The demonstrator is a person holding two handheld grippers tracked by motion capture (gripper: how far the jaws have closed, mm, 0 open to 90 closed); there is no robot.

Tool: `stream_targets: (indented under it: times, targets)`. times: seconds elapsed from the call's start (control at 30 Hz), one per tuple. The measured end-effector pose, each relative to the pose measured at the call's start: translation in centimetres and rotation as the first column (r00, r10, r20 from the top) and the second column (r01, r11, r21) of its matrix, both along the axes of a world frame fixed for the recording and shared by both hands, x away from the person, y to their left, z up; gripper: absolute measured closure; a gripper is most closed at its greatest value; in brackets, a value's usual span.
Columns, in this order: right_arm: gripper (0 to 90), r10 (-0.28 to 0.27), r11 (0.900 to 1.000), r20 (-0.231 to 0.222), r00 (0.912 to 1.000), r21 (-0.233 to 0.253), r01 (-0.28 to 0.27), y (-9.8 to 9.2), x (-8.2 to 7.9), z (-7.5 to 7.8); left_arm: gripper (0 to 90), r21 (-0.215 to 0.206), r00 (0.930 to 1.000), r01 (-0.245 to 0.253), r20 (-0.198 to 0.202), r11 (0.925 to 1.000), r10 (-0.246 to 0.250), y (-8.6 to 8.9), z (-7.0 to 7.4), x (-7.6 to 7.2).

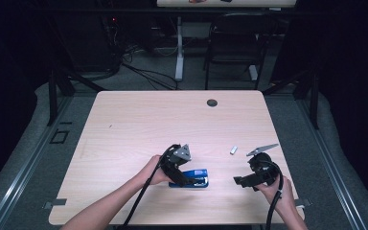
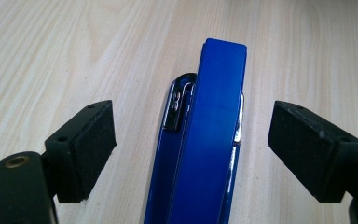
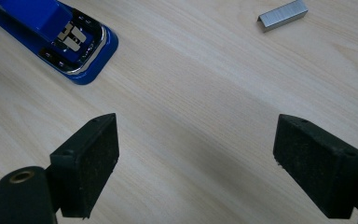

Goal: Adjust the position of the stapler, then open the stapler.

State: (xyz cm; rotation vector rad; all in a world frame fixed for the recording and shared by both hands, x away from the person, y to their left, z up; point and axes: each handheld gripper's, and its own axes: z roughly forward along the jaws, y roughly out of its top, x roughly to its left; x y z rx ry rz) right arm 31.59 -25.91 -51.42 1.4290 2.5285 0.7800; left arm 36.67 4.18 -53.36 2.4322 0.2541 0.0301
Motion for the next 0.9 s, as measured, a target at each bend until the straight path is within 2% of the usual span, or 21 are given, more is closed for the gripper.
stream_targets:
  times: [0.17, 0.2, 0.33, 0.57, 0.7, 0.8, 0.9]
  targets:
    - [13.9, 0.007, 1.000, -0.003, 1.0000, 0.005, -0.007, 0.2, 0.1, -0.1, 16.6, 0.005, 0.9999, -0.008, 0.014, 1.0000, 0.008, -0.7, 0.0, -0.4]
    - [14.0, 0.009, 1.000, -0.003, 1.0000, 0.004, -0.009, 0.2, 0.0, -0.1, 17.5, 0.016, 0.9997, -0.013, 0.022, 0.9998, 0.012, -0.8, 0.1, -0.5]
    - [14.3, 0.012, 1.000, -0.006, 0.9999, 0.007, -0.012, 0.4, 0.0, -0.1, 25.2, 0.008, 0.9995, -0.019, 0.025, 0.9998, 0.018, -1.3, 0.0, -0.8]
    - [19.3, 0.016, 1.000, -0.008, 0.9998, 0.014, -0.016, 0.8, 0.1, -0.2, 39.2, 0.025, 0.9993, -0.020, 0.033, 0.9995, 0.019, -2.0, -0.4, -1.0]
    - [24.0, 0.022, 1.000, -0.011, 0.9997, 0.006, -0.022, 1.2, 0.1, -0.2, 44.5, 0.019, 0.9993, 0.005, 0.036, 0.9998, -0.006, -2.2, -0.3, -1.1]
    - [27.9, 0.023, 1.000, -0.014, 0.9996, 0.002, -0.023, 1.5, 0.0, -0.2, 51.7, 0.023, 0.9989, 0.027, 0.037, 0.9994, -0.027, -2.4, -0.5, -1.2]
    - [31.6, 0.026, 1.000, -0.016, 0.9995, 0.005, -0.026, 1.6, 0.0, -0.2, 54.9, 0.032, 0.9979, 0.044, 0.047, 0.9985, -0.046, -2.5, -0.7, -1.2]
